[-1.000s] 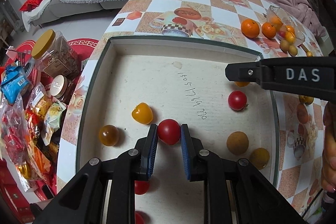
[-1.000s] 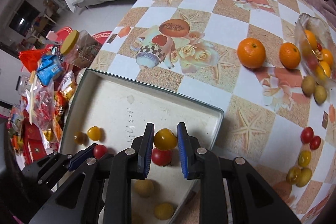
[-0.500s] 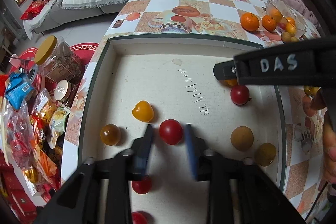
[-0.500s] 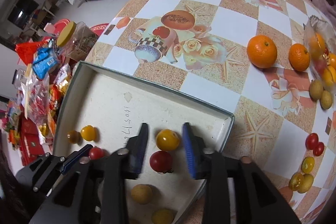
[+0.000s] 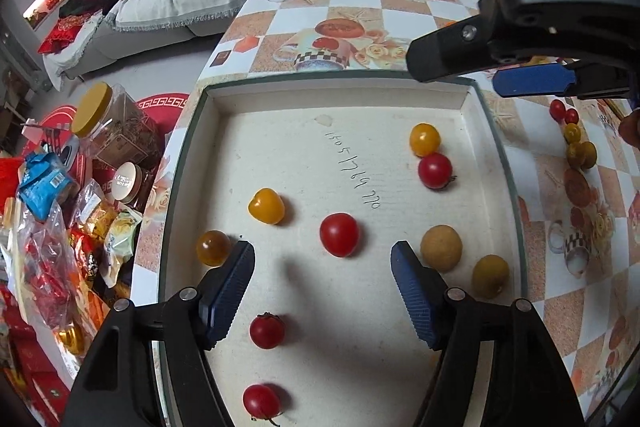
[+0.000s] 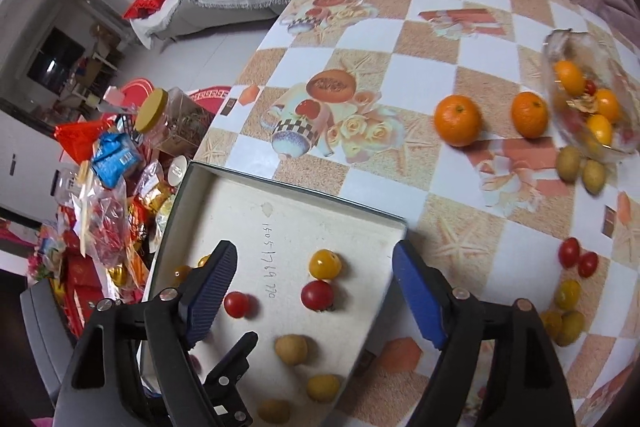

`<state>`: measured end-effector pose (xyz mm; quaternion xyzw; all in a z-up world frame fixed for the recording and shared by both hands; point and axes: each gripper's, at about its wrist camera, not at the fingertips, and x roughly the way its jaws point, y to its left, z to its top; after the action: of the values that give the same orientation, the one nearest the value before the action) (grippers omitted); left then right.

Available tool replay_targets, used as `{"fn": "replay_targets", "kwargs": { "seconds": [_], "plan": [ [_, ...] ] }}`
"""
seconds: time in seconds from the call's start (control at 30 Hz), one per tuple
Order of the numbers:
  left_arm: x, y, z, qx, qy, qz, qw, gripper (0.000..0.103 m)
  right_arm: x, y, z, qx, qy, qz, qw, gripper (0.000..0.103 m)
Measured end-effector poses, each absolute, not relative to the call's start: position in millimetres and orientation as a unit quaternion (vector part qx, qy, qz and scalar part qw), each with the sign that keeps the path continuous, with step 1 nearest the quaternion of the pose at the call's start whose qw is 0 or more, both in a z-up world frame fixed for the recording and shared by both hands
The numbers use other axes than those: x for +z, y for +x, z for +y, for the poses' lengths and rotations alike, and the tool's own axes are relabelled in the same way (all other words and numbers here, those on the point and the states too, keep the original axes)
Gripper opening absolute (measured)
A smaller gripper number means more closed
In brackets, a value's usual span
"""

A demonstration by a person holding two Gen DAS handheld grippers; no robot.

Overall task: Organize fruits
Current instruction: 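Move both open tools back to the remaining fruits on the table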

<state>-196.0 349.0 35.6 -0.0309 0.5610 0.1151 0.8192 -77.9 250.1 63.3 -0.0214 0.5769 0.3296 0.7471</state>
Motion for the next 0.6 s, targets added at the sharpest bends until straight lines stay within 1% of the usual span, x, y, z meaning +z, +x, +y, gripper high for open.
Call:
{"fn": "replay_targets", "kwargs": {
  "seconds": [0.23,0.47,0.6],
  "plan": [
    [58,-186,325,0.095,-0.022,0.546,0.832,0.072,78,-81,195,0.288,-0.015,0.561,0.776,0.086],
    [73,-160,268,0.040,0.002,0.531,0.846,0.072,61,-68,98,0.184,0.003,0.578,0.795,0.086],
    [68,-144,233,0.014,0.011,0.536,0.844,0.072,54,-55,57,0.141,0.017,0.581,0.802,0.086]
  ]
}}
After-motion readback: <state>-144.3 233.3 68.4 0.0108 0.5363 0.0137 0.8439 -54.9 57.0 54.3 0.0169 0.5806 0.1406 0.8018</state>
